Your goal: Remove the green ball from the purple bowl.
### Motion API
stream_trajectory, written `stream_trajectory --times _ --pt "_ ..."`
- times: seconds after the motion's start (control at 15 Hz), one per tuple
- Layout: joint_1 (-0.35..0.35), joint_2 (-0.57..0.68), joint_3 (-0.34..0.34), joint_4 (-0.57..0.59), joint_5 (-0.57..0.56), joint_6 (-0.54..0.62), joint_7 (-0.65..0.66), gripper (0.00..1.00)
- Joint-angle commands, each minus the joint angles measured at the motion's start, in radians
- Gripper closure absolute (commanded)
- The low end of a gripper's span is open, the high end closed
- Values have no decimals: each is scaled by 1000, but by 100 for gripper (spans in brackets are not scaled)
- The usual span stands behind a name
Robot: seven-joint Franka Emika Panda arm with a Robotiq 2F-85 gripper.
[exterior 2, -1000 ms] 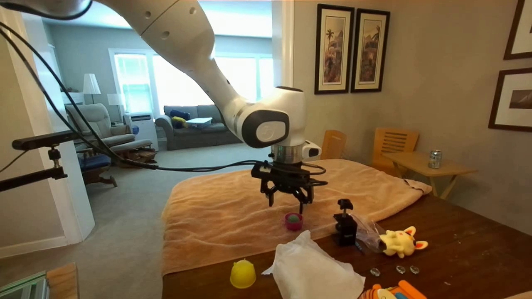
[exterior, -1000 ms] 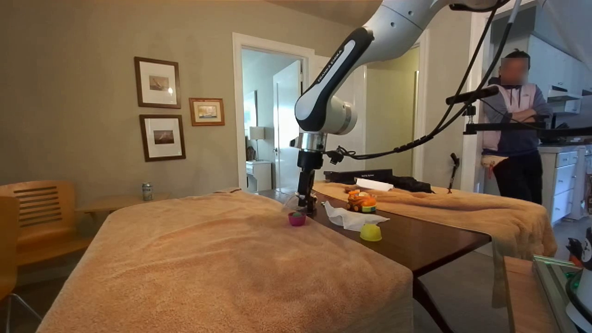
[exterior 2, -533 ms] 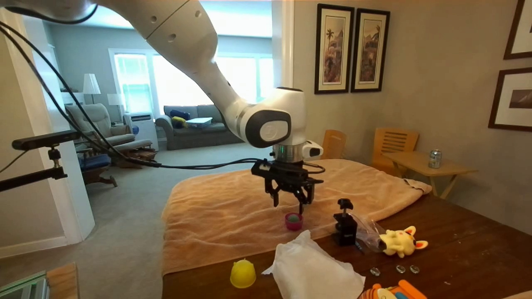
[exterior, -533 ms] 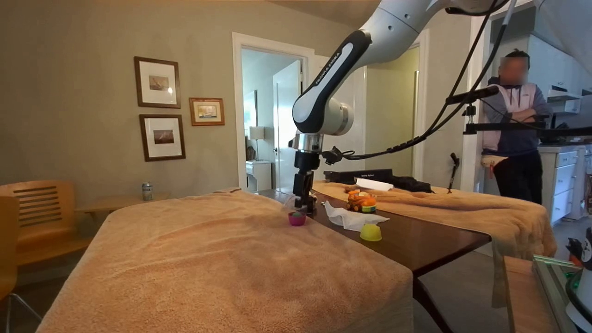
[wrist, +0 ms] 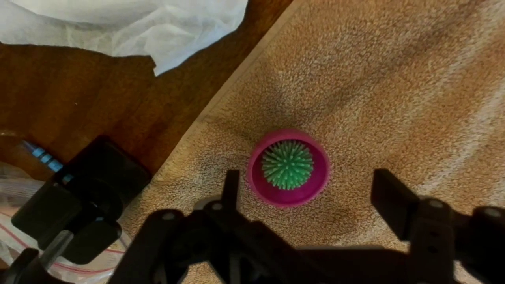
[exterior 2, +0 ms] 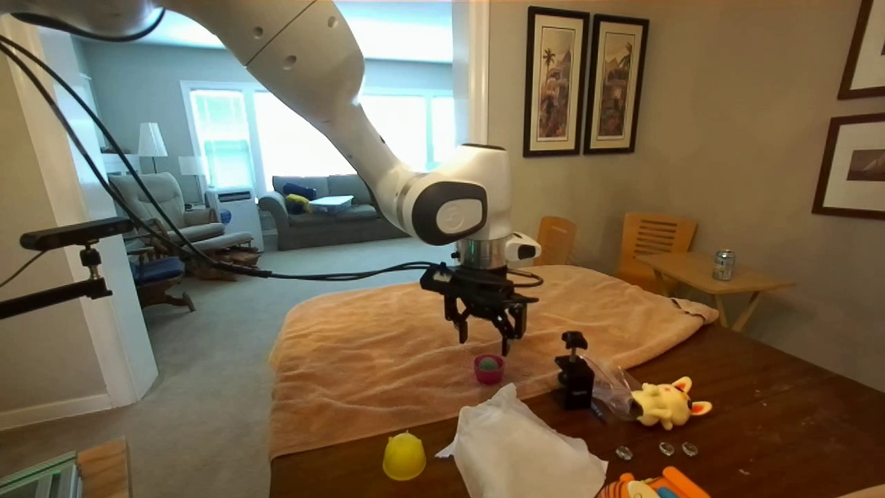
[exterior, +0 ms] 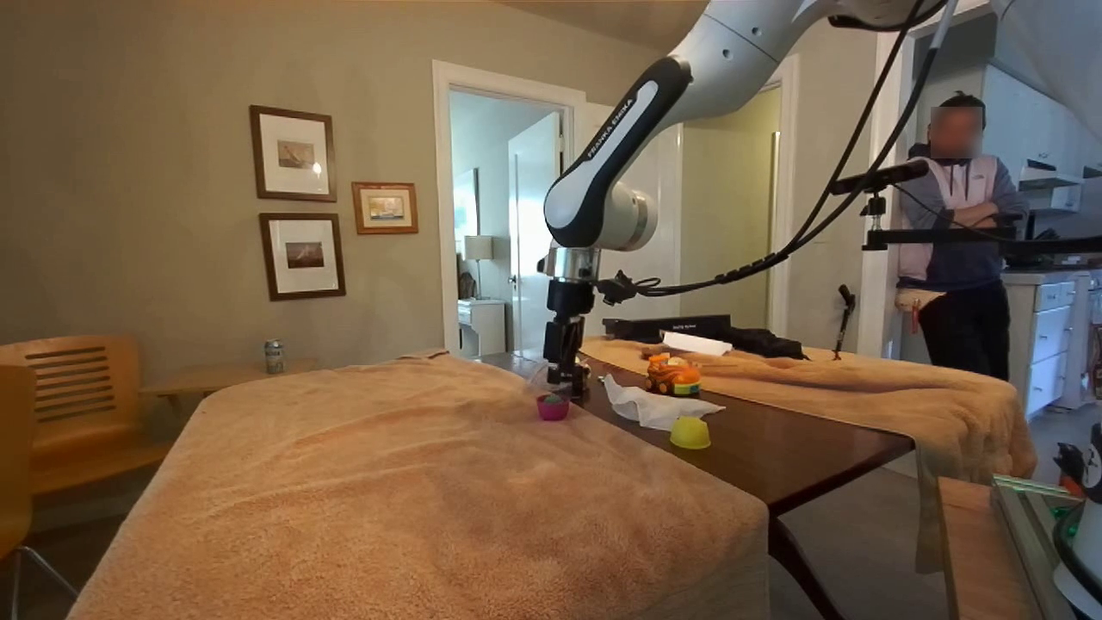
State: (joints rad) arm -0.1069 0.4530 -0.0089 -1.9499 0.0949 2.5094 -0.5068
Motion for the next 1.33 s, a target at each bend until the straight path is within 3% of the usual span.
stream_trajectory --times 0.0,0.27,0.67,1.27 --pt "-12 26 13 35 -40 -18 47 23" --pt "-14 34 12 38 -44 -19 55 40" --pt "-23 49 14 48 -41 -14 54 33" --pt "-25 90 21 99 -39 -17 59 37"
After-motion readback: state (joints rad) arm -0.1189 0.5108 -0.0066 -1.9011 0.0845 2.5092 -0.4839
